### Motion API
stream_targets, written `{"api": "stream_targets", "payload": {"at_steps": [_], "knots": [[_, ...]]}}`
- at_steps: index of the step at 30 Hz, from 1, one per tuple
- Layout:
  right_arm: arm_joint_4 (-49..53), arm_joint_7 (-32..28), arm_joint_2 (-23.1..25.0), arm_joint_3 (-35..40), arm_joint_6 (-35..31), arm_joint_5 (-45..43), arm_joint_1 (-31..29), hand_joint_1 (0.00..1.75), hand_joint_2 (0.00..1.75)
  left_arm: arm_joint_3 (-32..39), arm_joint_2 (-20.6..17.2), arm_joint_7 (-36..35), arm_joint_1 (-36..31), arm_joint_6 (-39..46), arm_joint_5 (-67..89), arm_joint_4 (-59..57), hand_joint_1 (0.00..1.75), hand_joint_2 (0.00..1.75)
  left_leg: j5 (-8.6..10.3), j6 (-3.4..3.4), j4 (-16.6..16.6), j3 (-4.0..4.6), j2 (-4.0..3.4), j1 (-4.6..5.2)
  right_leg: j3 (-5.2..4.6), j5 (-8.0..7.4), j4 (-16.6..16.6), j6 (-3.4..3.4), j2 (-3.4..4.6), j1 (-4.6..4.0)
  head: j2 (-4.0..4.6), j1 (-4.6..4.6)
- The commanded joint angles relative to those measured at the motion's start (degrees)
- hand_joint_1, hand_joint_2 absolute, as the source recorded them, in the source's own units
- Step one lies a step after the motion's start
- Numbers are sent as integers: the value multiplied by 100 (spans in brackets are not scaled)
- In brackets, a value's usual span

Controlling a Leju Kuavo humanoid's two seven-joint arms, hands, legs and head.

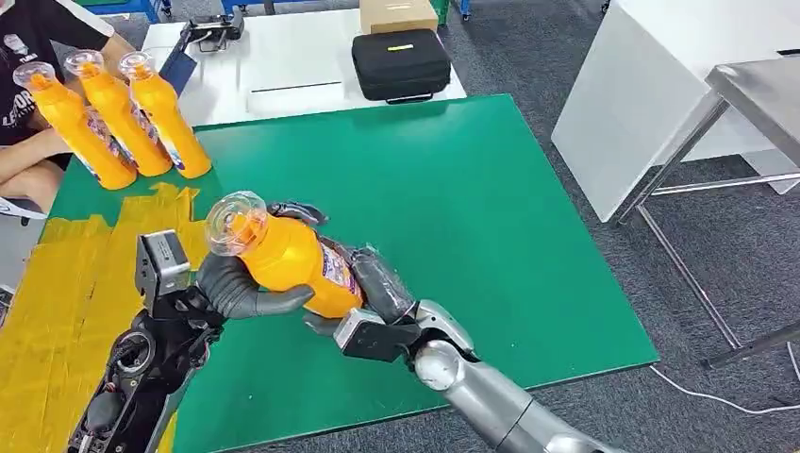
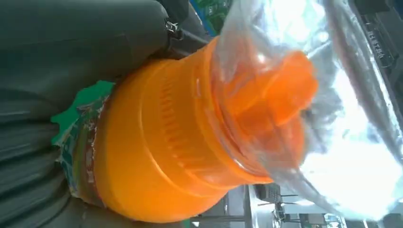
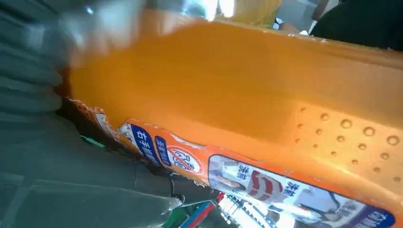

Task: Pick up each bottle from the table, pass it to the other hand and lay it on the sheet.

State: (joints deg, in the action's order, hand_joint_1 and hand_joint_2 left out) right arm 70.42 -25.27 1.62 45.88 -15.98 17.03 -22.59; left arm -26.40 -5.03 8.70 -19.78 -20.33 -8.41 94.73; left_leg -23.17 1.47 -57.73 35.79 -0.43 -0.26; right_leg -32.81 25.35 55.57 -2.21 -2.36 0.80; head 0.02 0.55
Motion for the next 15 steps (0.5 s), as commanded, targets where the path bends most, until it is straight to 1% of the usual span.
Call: {"api": "stream_targets", "payload": {"at_steps": [1,3,6,7,8,9,14,15], "knots": [[-61,31,-55,269,-50,-101,-189,175,175,-196,-18,-15,-96,34,-27,-223,175,175,-8,-6,4,-23,1,-1,24,9,-5,9,16,1,0,0],[-45,80,-42,217,-6,-225,-181,175,175,-136,-35,-5,-89,53,-34,-181,175,175,-4,-4,4,-12,-1,0,12,3,-4,6,13,1,0,0],[100,229,-60,176,94,-392,-161,175,175,-35,-72,10,-64,54,-39,-130,175,175,-10,-6,3,-26,-2,0,26,10,-4,9,22,2,0,0],[238,280,-83,147,111,-458,-137,61,175,16,-105,50,-50,61,-18,-101,175,175,-9,-6,3,-21,-3,0,21,8,-3,8,20,2,0,0],[303,321,-103,146,117,-471,-132,28,175,44,-120,50,-41,58,-16,-99,175,175,-6,-5,2,-14,-2,1,14,6,-2,7,16,3,0,0],[420,420,-125,106,111,-543,-99,0,175,116,-130,91,-10,91,30,-78,175,175,-12,-7,2,-26,-2,1,26,12,-1,10,22,4,-2,0],[1020,677,-376,-96,109,-839,59,0,175,480,-190,258,167,132,30,116,175,175,-8,-4,2,-14,-4,2,14,7,-2,7,17,3,0,0],[1135,819,-414,-173,201,-1055,120,0,175,533,-214,323,207,81,22,169,175,175,-13,-6,2,-25,-1,1,27,13,-3,10,20,3,0,0]]}}
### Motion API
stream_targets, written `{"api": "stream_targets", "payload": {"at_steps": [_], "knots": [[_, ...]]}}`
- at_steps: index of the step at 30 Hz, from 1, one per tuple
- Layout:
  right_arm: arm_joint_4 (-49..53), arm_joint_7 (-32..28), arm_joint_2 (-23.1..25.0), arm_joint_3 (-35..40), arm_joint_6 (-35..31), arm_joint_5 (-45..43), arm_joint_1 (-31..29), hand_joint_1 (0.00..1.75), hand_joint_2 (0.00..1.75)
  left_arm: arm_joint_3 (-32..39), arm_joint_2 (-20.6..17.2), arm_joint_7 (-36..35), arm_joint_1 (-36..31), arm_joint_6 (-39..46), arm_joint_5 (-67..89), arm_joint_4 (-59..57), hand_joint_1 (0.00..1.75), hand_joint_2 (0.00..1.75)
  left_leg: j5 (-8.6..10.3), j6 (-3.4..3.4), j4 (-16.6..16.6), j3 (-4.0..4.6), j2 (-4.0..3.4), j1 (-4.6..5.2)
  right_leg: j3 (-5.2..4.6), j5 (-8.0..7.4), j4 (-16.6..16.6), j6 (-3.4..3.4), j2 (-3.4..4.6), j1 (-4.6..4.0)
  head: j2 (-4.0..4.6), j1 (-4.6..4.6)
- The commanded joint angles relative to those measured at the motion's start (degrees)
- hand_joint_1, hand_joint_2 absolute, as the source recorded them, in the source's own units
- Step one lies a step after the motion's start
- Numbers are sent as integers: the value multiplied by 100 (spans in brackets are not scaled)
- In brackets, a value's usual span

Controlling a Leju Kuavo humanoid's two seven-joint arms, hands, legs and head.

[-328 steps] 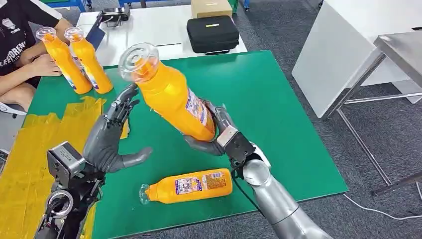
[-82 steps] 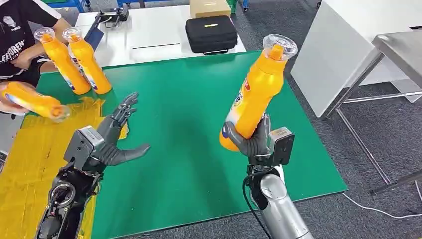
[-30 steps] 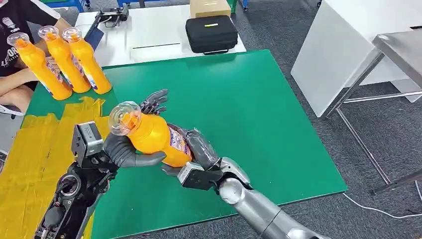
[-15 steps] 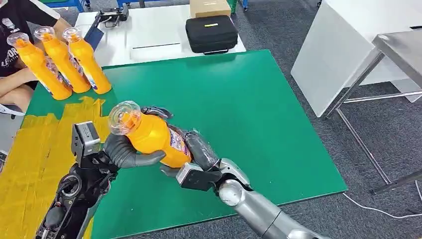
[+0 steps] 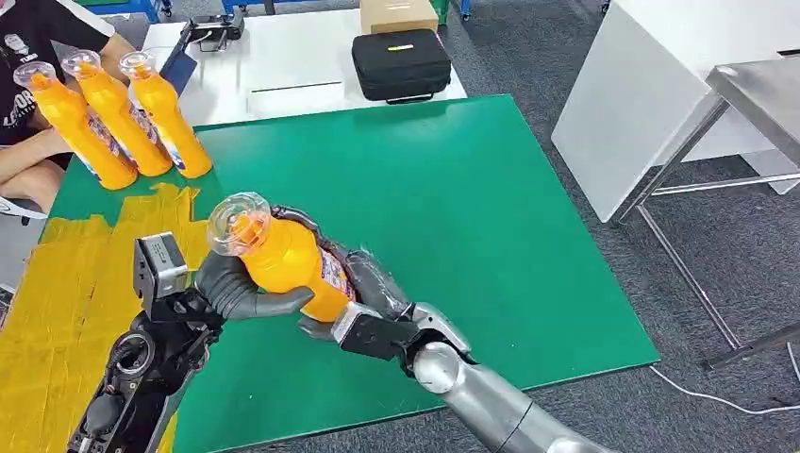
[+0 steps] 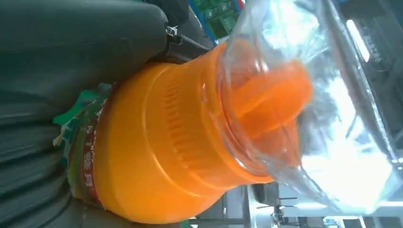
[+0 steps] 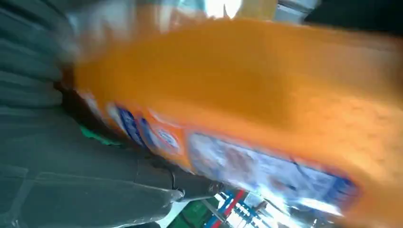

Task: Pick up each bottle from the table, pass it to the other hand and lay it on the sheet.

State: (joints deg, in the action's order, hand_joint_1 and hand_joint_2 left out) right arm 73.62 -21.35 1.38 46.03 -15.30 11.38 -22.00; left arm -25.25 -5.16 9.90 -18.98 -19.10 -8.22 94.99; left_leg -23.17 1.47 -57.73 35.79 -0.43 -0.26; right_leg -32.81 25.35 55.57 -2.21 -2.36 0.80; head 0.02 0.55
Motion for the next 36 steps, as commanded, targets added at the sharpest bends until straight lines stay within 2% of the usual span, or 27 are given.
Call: {"api": "stream_targets", "payload": {"at_steps": [1,5,6,7,8,9,11,13,14,17,20,23,29,33,36], "knots": [[1065,454,-521,-264,164,-636,164,0,175,512,-229,311,197,-23,153,241,175,175,-9,-5,1,-17,-1,0,17,9,-3,8,17,2,0,2],[1607,465,-734,-464,72,-664,477,0,175,726,-254,376,312,261,670,403,175,175,-20,-8,2,-42,7,1,46,22,-5,12,19,4,-2,0],[1696,478,-738,-512,55,-672,544,0,175,763,-268,404,312,541,1137,441,175,175,-8,-4,2,-14,5,0,17,9,-5,6,9,1,0,0],[1785,486,-745,-585,23,-682,614,0,175,779,-291,371,313,945,1788,455,175,175,-18,-6,2,-35,8,0,39,20,-6,10,16,3,0,-2],[2031,508,-794,-763,-118,-589,785,0,175,787,-343,42,306,1673,3104,435,175,175,-7,-4,2,-13,10,0,17,11,-4,7,4,2,0,-2],[2282,573,-855,-900,-152,-433,928,0,175,813,-384,-149,310,2233,4111,459,175,175,-16,-7,1,-31,11,1,34,20,-3,11,11,4,0,2],[2591,773,-980,-1001,-75,-116,1049,0,175,857,-409,-296,338,2568,4830,497,175,175,-7,-5,1,-11,13,-1,16,11,-3,7,1,1,0,2],[2783,833,-979,-1145,-29,-54,1144,0,175,870,-496,-428,349,2677,5382,528,175,175,-12,-7,0,-21,13,1,25,16,0,10,7,4,0,-2],[2863,858,-991,-1200,82,-115,1166,0,175,785,-624,-532,319,2813,6157,511,175,175,-9,-5,-1,-10,5,-1,11,10,-1,8,11,0,0,2],[2887,877,-991,-1231,115,-135,1161,0,175,789,-592,-529,311,2823,6185,461,175,175,-8,-5,1,-11,11,-2,15,11,-4,8,4,0,0,-2],[2931,1006,-1037,-1244,539,-290,1125,0,175,574,-795,-1286,160,2615,8495,189,175,175,-8,-5,1,-12,5,0,14,9,-3,8,12,2,0,0],[3033,1013,-1101,-1333,799,-384,1159,0,175,494,-687,-1266,44,2344,8693,-121,175,175,-7,-5,2,-19,17,0,24,12,-5,9,2,2,0,0],[3033,1013,-1101,-1333,799,-384,1159,0,175,494,-687,-1266,44,2344,8693,-121,175,175,-5,-3,4,-11,11,1,12,8,-6,7,3,3,0,0],[3033,1013,-1101,-1333,799,-384,1159,0,175,494,-687,-1266,44,2344,8693,-121,175,175,-15,-8,5,-34,13,-1,38,19,-8,12,11,2,0,-2],[3033,1013,-1101,-1333,799,-384,1159,0,175,494,-687,-1266,44,2344,8693,-121,175,175,-5,-5,2,-10,9,-2,11,8,-5,8,5,0,0,0]]}}
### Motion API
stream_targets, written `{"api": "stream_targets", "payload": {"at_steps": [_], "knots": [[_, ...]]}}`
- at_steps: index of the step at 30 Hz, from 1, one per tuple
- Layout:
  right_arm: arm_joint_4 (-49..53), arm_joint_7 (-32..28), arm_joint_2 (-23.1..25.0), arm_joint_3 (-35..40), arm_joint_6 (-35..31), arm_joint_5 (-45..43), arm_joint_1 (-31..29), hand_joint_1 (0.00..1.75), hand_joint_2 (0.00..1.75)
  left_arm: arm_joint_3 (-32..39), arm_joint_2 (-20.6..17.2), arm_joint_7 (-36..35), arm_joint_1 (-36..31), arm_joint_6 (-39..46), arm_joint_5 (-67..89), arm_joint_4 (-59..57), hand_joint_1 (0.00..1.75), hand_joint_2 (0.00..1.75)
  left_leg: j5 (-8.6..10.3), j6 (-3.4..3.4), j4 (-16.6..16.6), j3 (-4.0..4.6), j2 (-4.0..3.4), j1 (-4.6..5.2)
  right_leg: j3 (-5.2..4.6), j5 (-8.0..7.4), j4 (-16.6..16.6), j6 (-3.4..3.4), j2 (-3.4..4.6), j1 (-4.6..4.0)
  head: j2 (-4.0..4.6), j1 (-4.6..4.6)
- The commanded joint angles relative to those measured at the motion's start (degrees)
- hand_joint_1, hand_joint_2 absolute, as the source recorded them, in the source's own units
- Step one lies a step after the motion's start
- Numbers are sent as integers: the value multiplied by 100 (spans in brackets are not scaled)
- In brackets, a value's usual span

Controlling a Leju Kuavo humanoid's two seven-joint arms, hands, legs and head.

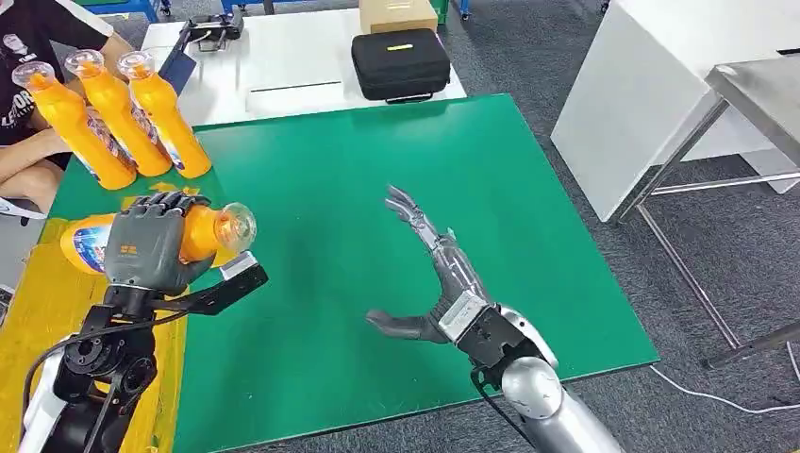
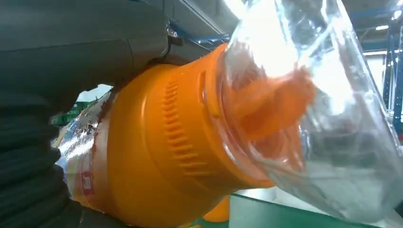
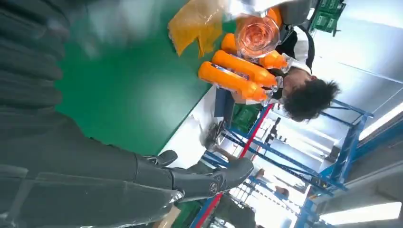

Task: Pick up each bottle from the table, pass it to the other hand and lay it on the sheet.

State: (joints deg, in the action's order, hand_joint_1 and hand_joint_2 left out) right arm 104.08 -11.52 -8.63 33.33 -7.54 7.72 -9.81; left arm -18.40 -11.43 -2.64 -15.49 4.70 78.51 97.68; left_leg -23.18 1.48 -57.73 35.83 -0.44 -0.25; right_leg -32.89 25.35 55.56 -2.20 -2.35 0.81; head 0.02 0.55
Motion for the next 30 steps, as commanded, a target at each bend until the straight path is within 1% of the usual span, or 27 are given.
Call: {"api": "stream_targets", "payload": {"at_steps": [1,2,3,4,5,6,7,9,10,12,14,15,16,17,18,20,21,22,23,24,25,26,30], "knots": [[-13,30,-100,-63,23,-17,-60,0,175,-191,-60,-12,-304,-36,20,-390,175,175,-9,-7,3,-27,12,-1,32,13,-4,10,6,1,0,0],[-13,30,-100,-63,23,-17,-60,0,175,-191,-60,-12,-304,-36,20,-390,175,175,-7,-7,3,-22,10,-2,26,10,-4,9,7,0,0,0],[-13,30,-100,-63,23,-17,-60,0,175,-191,-60,-12,-304,-36,20,-390,175,175,-12,-9,4,-37,13,-2,42,17,-5,12,10,1,0,0],[7,-161,-124,-58,265,-154,-66,0,175,-257,-81,162,-346,-403,-172,-441,175,175,-7,-6,2,-21,10,-2,25,10,-3,9,7,0,0,0],[20,-262,-159,-77,498,-357,-87,0,175,-376,-117,180,-480,-657,-91,-641,175,175,-5,-5,2,-17,9,-2,22,8,-4,8,6,-1,0,0],[31,-281,-155,-111,580,-410,-87,0,175,-424,-124,150,-547,-754,-33,-763,175,175,-8,-7,4,-28,11,-1,32,12,-5,10,8,1,0,0],[80,-309,-126,-169,741,-440,-80,0,175,-492,-143,79,-667,-902,40,-999,175,175,-4,-5,3,-19,16,-1,25,9,-3,8,-1,1,-2,0],[136,-344,-69,-204,993,-491,-85,0,175,-547,-158,54,-792,-1058,94,-1360,175,175,1,-4,4,-11,17,1,15,6,-3,6,-7,3,0,0],[149,-347,-34,-221,1100,-483,-95,0,175,-594,-167,59,-861,-1135,165,-1593,175,175,-3,-7,5,-25,23,0,32,12,-4,10,-5,3,0,-2],[163,-351,37,-292,1278,-442,-68,0,175,-660,-144,18,-933,-1113,417,-1921,175,175,0,-5,6,-17,11,1,20,5,-4,7,2,2,0,0],[192,-363,16,-319,1327,-470,-38,0,175,-737,-38,124,-1029,-1181,406,-2328,175,175,-9,-11,11,-47,16,1,52,16,-8,15,12,4,0,-2],[202,-361,1,-328,1330,-471,-28,0,175,-756,5,117,-1071,-1173,415,-2480,175,175,-2,-6,7,-20,16,1,26,7,-6,6,-1,2,0,2],[207,-363,-4,-325,1338,-472,-30,0,175,-809,22,128,-1138,-1209,455,-2661,175,175,-6,-8,11,-37,22,2,44,13,-9,10,0,4,0,0],[188,-363,-26,-300,1351,-472,-46,0,175,-867,101,248,-1235,-1375,344,-3099,175,175,-10,-10,10,-47,25,-1,56,18,-11,13,2,2,0,0],[172,-364,-24,-290,1356,-474,-51,0,175,-923,162,262,-1343,-1298,340,-3492,175,175,-3,-6,9,-31,25,2,38,12,-8,8,-7,4,0,0],[162,-359,-16,-276,1310,-455,-60,0,175,-963,305,329,-1543,-1237,181,-4259,175,175,0,-4,9,-24,17,1,30,6,-9,5,-6,3,-2,0],[167,-355,-22,-258,1298,-438,-68,0,175,-1048,330,255,-1654,-1152,284,-4604,175,175,-1,-6,13,-39,24,4,46,11,-11,7,-8,7,0,2],[169,-351,-26,-243,1283,-419,-74,0,175,-1070,352,259,-1718,-1039,263,-4855,175,175,0,-5,9,-27,17,2,31,6,-9,6,-3,4,0,0],[166,-341,-26,-219,1266,-391,-80,0,175,-988,428,274,-1785,-1012,150,-5100,175,175,-2,-8,12,-41,24,1,49,11,-12,10,-2,3,0,0],[161,-338,-30,-201,1268,-388,-86,0,175,-977,432,288,-1807,-973,123,-5249,175,175,1,-5,9,-29,21,3,34,7,-8,7,-4,5,0,2],[139,-327,-24,-173,1263,-373,-110,0,175,-975,445,242,-1873,-901,124,-5457,175,175,-4,-8,10,-42,22,2,49,12,-10,11,2,4,0,-2],[137,-323,-15,-161,1260,-369,-111,0,175,-971,433,237,-1872,-898,125,-5486,175,175,-2,-6,8,-28,14,2,32,8,-7,7,3,4,0,0],[118,-316,-4,-65,1274,-313,-131,0,175,-914,397,75,-1863,-809,171,-5703,175,175,-7,-8,8,-32,3,1,34,9,-6,9,16,3,0,2]]}}
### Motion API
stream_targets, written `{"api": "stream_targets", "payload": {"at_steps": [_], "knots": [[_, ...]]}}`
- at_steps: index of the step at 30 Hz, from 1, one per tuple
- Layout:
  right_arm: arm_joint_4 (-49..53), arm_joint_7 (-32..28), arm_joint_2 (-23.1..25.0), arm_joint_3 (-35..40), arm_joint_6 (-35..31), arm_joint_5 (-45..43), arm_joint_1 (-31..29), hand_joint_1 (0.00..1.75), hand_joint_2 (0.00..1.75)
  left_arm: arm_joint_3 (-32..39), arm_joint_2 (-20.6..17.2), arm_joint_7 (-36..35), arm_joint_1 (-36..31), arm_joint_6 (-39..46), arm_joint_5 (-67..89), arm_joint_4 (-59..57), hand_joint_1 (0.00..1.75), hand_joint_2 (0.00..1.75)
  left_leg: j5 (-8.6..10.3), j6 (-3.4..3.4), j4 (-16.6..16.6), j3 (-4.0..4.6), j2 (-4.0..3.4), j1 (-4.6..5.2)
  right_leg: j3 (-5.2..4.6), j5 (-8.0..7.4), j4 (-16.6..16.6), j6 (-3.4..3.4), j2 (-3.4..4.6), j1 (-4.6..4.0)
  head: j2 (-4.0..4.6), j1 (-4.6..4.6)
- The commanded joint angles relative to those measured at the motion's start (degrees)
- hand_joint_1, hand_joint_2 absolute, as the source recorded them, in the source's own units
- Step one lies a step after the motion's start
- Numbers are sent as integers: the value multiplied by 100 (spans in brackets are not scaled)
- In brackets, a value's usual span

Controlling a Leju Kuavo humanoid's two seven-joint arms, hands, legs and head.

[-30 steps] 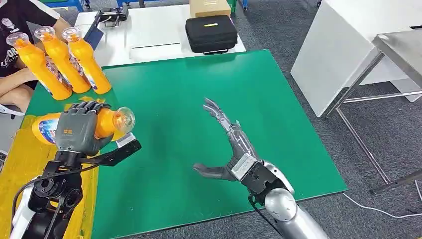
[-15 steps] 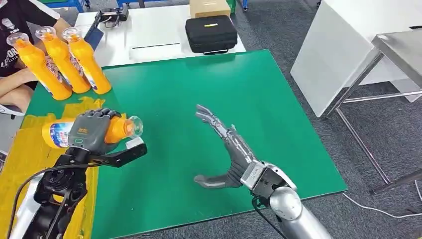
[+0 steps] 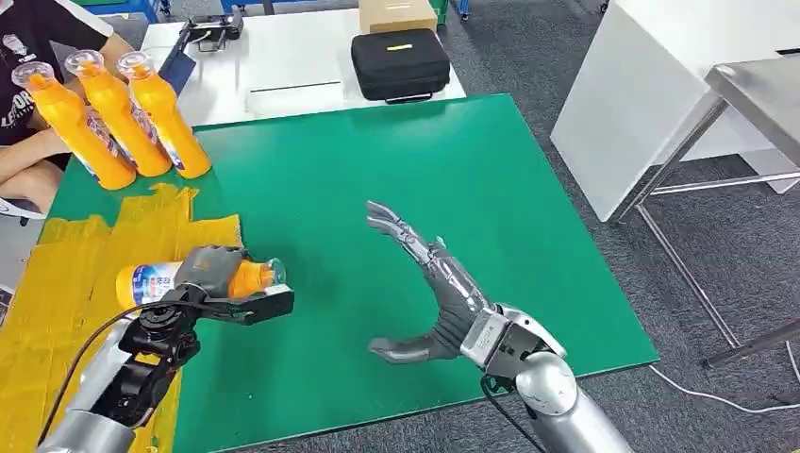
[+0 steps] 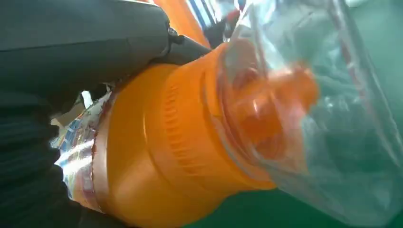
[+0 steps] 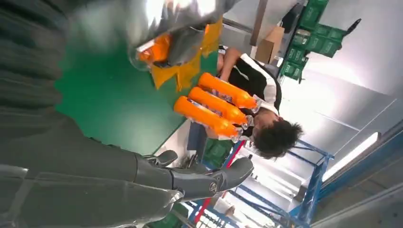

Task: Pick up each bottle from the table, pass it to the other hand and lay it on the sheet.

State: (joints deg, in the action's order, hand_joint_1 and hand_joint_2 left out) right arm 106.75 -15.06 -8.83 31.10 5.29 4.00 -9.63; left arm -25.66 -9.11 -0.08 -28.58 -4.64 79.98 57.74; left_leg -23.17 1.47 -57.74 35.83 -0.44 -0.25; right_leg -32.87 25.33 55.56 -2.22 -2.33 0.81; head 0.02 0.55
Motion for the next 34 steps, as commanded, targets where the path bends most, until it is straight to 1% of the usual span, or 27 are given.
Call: {"api": "stream_targets", "payload": {"at_steps": [1,2,4,5,6,7,9,10,12,14,15,16,18,19,20,21,22,23,25,26,27,28,30,33,34], "knots": [[-153,39,14,166,-10,68,-152,0,175,-154,164,-197,-544,132,10,-1720,175,175,-6,-6,7,-24,2,0,24,7,-6,8,12,2,0,0],[-163,39,9,176,-11,68,-157,0,175,-98,164,-289,-534,143,17,-1749,175,175,-13,-10,10,-43,0,0,44,14,-8,13,22,2,0,0],[-196,39,22,189,-5,68,-182,0,175,-35,163,-449,-537,131,74,-1852,175,175,-7,-6,7,-24,-5,0,23,6,-6,8,18,1,0,0],[-202,38,29,191,0,68,-186,0,175,-12,168,-506,-541,147,106,-1893,175,175,-11,-8,8,-37,-5,0,36,11,-7,12,25,2,0,2],[-205,55,47,196,-12,85,-189,0,175,58,182,-619,-534,188,137,-1955,175,175,-5,-5,9,-28,0,3,28,7,-6,8,13,4,0,0],[-199,68,57,195,-25,100,-185,0,175,91,187,-703,-525,231,172,-1980,175,175,-10,-9,12,-47,-3,1,48,11,-11,13,22,3,0,0],[-178,103,93,170,-54,149,-172,0,175,228,203,-1150,-486,420,374,-2060,175,175,-5,-4,8,-28,-10,1,29,3,-7,8,21,2,0,0],[-169,109,96,161,-56,158,-164,0,175,294,215,-1186,-470,439,357,-2058,175,175,-9,-8,11,-44,-14,0,43,6,-10,12,32,2,0,2],[-163,116,98,151,-65,169,-158,0,175,367,230,-1205,-451,489,317,-2045,175,175,-5,-5,8,-34,-7,0,33,4,-6,8,20,2,0,0],[-140,131,96,115,-82,196,-123,0,175,457,243,-1231,-427,539,320,-2005,175,175,-12,-11,13,-61,-8,0,60,10,-12,16,36,3,0,0],[-143,139,108,95,-89,215,-107,0,175,446,225,-1354,-402,621,441,-1938,175,175,-3,-4,7,-38,-2,0,39,3,-6,7,13,2,0,0],[-144,143,116,77,-92,222,-87,0,175,483,224,-1447,-362,695,509,-1863,175,175,-7,-7,11,-54,-3,1,55,7,-10,12,22,3,0,0],[-145,146,124,60,-90,228,-75,0,175,592,239,-1530,-314,682,580,-1788,175,175,-5,-5,8,-47,-7,0,49,3,-7,8,18,1,0,0],[-142,150,122,59,-98,247,-63,0,175,644,246,-1565,-279,716,603,-1725,169,175,-9,-8,12,-62,-10,0,64,7,-12,13,31,2,0,0],[-141,150,127,58,-98,252,-57,0,175,675,250,-1573,-256,720,644,-1694,136,175,-6,-6,10,-50,-7,1,52,4,-8,9,23,3,0,0],[-141,151,126,54,-103,263,-42,0,175,698,248,-1548,-220,768,666,-1639,3,175,-6,-5,8,-50,-7,0,51,5,-7,9,21,1,0,0],[-148,152,121,47,-111,269,-24,0,175,684,241,-1533,-183,846,721,-1594,0,175,-7,-6,11,-54,-7,0,54,6,-9,10,22,2,0,0],[-153,151,118,45,-115,271,-19,0,175,666,238,-1497,-166,883,743,-1573,0,175,-12,-10,15,-70,-5,0,72,12,-14,15,30,3,0,0],[-167,146,112,40,-129,275,-12,0,175,720,268,-1440,-143,910,716,-1565,0,175,-5,-4,9,-48,-4,0,50,5,-7,7,14,2,0,0],[-182,140,107,37,-135,278,-8,0,175,713,282,-1430,-135,935,734,-1550,0,175,-9,-6,11,-59,-3,1,62,9,-10,10,19,3,0,0],[-186,134,107,40,-141,281,-10,0,175,732,293,-1427,-124,952,741,-1539,0,175,-5,-5,8,-48,-3,1,51,5,-7,7,14,2,0,0],[-192,129,109,39,-148,284,-11,0,175,758,305,-1423,-107,977,732,-1515,0,175,-9,-7,11,-61,-3,0,64,9,-11,11,22,3,0,2],[-206,121,110,33,-164,285,-13,0,175,809,322,-1423,-39,1029,738,-1425,0,175,-4,-4,7,-46,-3,0,48,4,-6,7,13,2,-2,0],[-231,114,104,17,-203,284,-15,0,175,892,327,-1385,43,1156,727,-1264,0,175,-9,-7,11,-62,-6,1,64,9,-11,12,27,3,0,0],[-231,114,104,17,-203,284,-15,0,175,892,327,-1385,43,1156,727,-1264,0,175,-6,-4,9,-50,-6,0,52,5,-9,8,19,2,0,0]]}}
